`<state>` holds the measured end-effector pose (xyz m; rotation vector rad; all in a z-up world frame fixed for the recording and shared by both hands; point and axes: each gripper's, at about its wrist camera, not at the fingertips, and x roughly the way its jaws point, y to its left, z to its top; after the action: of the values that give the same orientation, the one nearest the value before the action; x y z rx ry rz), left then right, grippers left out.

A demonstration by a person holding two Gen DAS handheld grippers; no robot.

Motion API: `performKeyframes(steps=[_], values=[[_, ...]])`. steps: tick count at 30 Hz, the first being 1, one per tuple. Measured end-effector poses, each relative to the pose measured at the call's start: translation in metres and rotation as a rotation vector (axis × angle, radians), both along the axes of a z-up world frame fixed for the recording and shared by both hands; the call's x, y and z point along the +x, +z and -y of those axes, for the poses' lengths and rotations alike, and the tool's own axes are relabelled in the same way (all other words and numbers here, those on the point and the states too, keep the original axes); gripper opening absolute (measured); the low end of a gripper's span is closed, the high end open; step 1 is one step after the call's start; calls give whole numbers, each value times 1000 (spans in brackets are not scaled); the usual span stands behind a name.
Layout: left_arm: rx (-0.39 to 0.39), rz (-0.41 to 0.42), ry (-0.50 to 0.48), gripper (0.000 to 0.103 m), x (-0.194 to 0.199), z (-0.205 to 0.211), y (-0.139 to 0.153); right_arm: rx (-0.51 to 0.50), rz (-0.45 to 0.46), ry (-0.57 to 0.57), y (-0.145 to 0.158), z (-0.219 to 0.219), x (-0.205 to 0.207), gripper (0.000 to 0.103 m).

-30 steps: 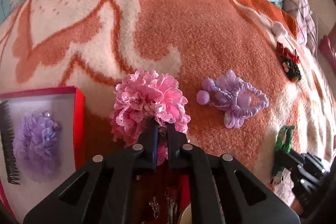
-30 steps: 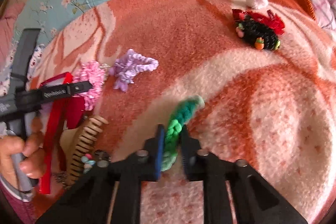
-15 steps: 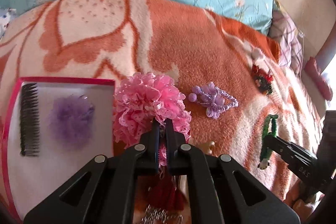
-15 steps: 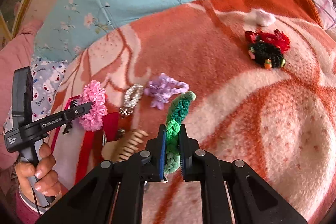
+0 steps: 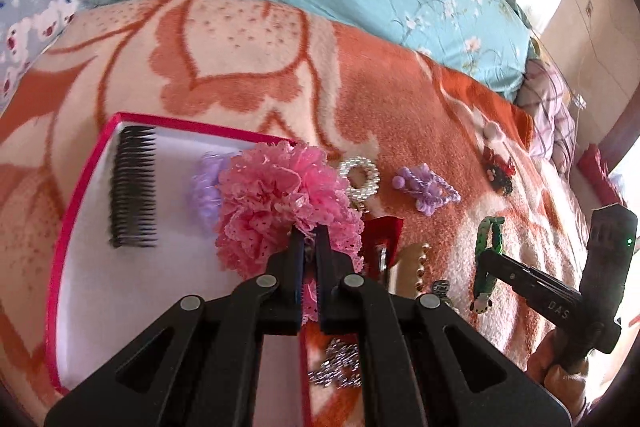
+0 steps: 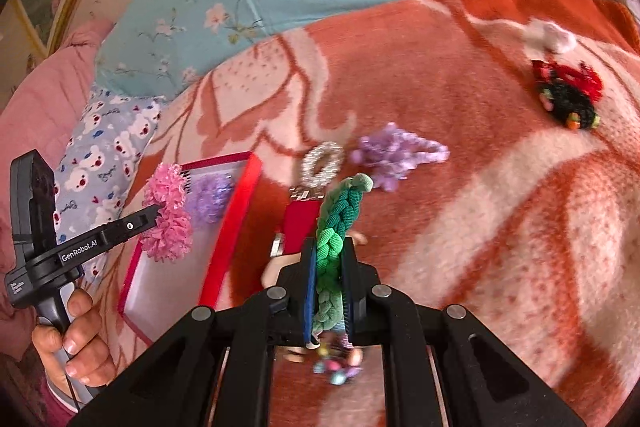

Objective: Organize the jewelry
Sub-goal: 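Carry the pink scrunchie in the left tool and green tie in the right tool into the box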

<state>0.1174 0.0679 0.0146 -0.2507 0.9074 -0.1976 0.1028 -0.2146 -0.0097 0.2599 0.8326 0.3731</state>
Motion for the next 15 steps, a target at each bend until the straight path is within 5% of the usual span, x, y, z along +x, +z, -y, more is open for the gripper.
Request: performKeyframes(steps=[15], values=[[-41, -21, 110, 3, -32, -65, -12, 36, -7, 148, 0, -76, 6, 10]])
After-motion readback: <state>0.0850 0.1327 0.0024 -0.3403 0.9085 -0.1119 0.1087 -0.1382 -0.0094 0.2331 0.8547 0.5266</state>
